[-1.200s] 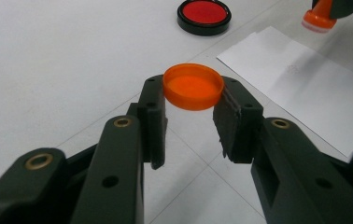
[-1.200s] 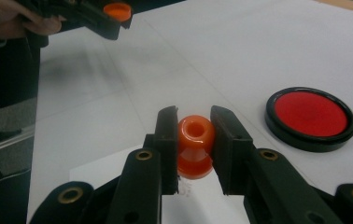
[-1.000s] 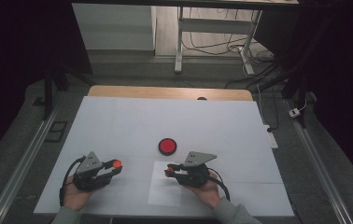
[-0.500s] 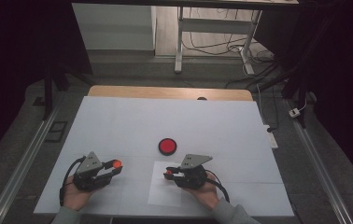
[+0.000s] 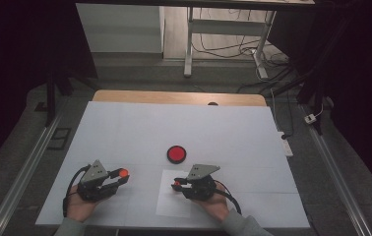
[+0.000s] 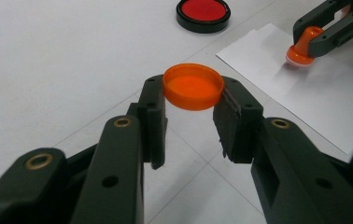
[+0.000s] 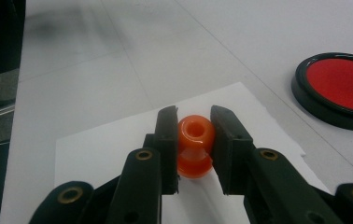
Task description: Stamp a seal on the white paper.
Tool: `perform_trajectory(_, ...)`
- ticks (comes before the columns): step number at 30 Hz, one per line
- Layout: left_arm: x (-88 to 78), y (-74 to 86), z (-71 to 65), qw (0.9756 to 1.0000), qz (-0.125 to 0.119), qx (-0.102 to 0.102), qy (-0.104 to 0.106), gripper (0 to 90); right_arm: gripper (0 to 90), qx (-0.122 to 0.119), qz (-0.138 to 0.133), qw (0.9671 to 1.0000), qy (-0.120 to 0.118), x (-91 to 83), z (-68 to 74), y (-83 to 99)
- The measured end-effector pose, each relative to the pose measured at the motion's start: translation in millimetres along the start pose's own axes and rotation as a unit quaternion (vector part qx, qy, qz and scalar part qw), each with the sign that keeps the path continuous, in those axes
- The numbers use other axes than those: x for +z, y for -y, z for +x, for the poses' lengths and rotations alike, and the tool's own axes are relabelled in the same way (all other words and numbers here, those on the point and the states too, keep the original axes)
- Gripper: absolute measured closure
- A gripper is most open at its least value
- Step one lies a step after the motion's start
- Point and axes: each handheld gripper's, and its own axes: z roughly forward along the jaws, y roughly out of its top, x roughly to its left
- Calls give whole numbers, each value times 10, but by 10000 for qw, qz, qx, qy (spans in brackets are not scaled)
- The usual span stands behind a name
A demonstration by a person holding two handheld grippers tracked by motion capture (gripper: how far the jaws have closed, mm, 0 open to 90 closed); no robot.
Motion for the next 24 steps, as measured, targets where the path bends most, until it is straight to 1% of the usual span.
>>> perform_trajectory(14,1,1,0,10000,5,4,4,646,723,3,45,10000,14,36,0,23)
perform_trajectory(20,-1,2,2,10000,6,3,2,646,723,-87,136,9999,56,59,13,41)
perform_trajectory(24,-3,4,5,10000,10,3,-2,646,723,-249,162,9995,118,59,33,43)
